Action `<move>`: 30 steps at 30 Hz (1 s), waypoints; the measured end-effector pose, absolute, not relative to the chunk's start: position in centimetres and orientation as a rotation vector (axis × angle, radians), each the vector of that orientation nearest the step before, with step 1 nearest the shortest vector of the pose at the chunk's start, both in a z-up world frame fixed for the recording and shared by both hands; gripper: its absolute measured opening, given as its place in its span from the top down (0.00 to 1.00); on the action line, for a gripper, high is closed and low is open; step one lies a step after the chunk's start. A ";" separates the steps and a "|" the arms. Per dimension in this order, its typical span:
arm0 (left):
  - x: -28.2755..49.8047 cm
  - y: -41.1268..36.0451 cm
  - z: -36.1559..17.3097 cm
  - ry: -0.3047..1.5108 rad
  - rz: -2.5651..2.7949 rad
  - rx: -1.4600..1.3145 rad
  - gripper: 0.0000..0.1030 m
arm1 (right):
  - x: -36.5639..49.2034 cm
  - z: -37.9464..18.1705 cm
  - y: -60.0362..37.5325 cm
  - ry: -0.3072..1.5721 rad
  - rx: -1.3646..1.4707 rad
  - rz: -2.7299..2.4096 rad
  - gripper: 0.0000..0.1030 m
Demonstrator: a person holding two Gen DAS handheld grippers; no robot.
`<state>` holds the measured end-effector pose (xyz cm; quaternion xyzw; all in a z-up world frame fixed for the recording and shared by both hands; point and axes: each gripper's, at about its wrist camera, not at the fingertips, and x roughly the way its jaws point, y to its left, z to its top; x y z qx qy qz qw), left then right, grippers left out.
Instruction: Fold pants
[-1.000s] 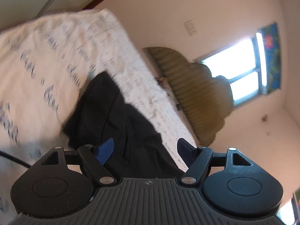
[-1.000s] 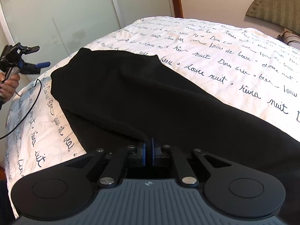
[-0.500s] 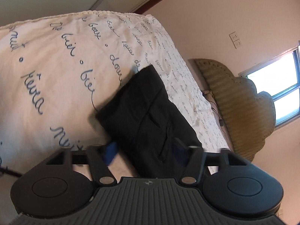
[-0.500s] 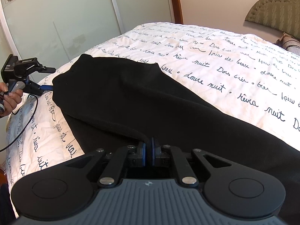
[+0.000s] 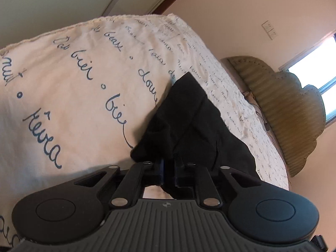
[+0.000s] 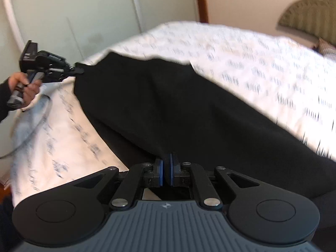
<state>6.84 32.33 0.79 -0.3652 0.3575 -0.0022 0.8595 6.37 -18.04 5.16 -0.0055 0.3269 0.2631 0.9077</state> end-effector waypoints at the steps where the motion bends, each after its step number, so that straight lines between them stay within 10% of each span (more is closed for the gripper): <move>1: 6.6 32.2 1.1 0.736 -0.020 -0.755 0.78 | 6.5 5.0 -18.0 0.658 0.009 0.528 0.94; 9: 1.6 24.7 7.2 0.634 -0.140 -0.363 0.51 | 3.6 5.5 -22.5 0.544 0.306 0.428 0.77; 13: 0.7 17.4 9.2 0.551 -0.315 -0.182 0.33 | -0.1 5.8 -31.7 0.421 0.636 0.266 0.32; 30: 8.4 -15.3 0.0 0.733 -0.851 0.017 0.31 | 5.4 4.8 -40.3 0.597 0.936 0.101 0.32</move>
